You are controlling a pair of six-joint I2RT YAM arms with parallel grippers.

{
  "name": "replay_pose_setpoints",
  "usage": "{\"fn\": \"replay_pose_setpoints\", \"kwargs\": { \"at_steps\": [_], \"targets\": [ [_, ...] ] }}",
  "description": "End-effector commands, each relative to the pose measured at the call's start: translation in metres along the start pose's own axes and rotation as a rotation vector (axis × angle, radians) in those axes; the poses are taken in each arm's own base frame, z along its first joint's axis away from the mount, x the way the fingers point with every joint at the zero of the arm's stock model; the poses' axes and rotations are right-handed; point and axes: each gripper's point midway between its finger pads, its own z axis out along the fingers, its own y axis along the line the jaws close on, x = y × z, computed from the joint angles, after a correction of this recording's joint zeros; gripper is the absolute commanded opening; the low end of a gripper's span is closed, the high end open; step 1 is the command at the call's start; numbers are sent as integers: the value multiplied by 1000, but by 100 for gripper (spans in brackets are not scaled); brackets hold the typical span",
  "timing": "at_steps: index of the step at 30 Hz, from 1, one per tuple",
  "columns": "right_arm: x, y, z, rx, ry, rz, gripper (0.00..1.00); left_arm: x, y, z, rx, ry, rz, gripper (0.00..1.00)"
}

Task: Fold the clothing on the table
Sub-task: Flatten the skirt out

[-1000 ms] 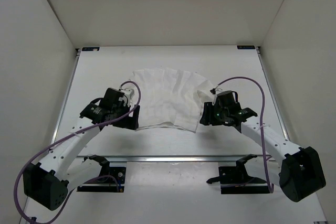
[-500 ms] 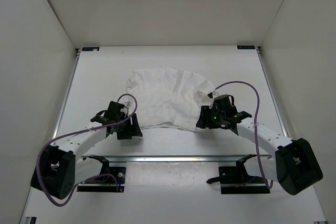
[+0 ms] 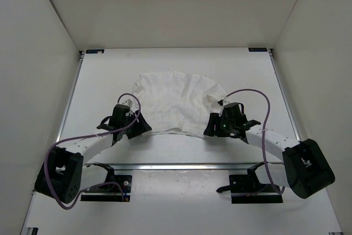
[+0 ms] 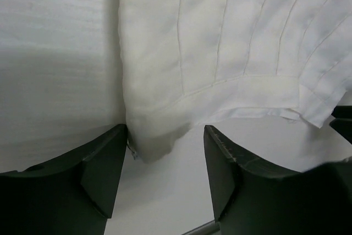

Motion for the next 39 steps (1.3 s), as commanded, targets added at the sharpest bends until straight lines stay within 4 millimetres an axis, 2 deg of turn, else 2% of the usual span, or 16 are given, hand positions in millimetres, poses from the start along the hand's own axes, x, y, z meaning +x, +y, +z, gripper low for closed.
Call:
{"fn": "replay_pose_setpoints", "kwargs": {
  "at_steps": [1, 4, 6, 8, 9, 12, 15, 18, 19, 21, 24, 27, 30, 33, 35, 39],
  "targets": [
    [-5, 6, 9, -37, -26, 23, 51, 2, 9, 10, -36, -12, -14, 68],
    [2, 7, 16, -45, -2, 26, 57, 1, 10, 15, -27, -18, -3, 51],
    [-4, 9, 20, -58, -19, 21, 57, 1, 9, 16, -32, -16, 3, 32],
    [2, 11, 25, -76, 11, 28, 53, -2, 9, 16, -33, -26, 4, 13],
    [-1, 14, 26, -87, 9, 24, 41, -5, 7, 16, -23, -38, 1, 1],
    [-6, 25, 23, -117, 21, 0, 3, -13, 0, 10, 2, -69, 4, 0],
    [-33, 38, 2, -149, -36, -48, 0, -40, -25, -11, 58, -132, 37, 0],
    [-85, 70, -54, -202, -173, -135, 0, -78, -63, -52, 119, -216, 102, 0],
    [-96, 77, -70, -216, -213, -156, 0, -95, -84, -78, 154, -273, 136, 0],
    [-129, 108, -127, -286, -363, -217, 0, -124, -123, -136, 215, -393, 170, 0],
    [-152, 136, -191, -363, -496, -239, 0, -141, -157, -198, 298, -476, 187, 0],
    [-153, 158, -231, -443, -556, -267, 0, -142, -171, -237, 363, -516, 188, 0],
    [-160, 167, -253, -478, -606, -286, 0, -149, -182, -268, 410, -571, 189, 0],
    [-184, 152, -239, -451, -595, -288, 0, -166, -183, -257, 385, -580, 211, 0],
    [-198, 142, -217, -492, -523, -262, 0, -184, -179, -223, 328, -531, 214, 0],
    [-265, 129, -173, -443, -465, -199, 0, -230, -188, -169, 264, -472, 204, 0]
  ]
}}
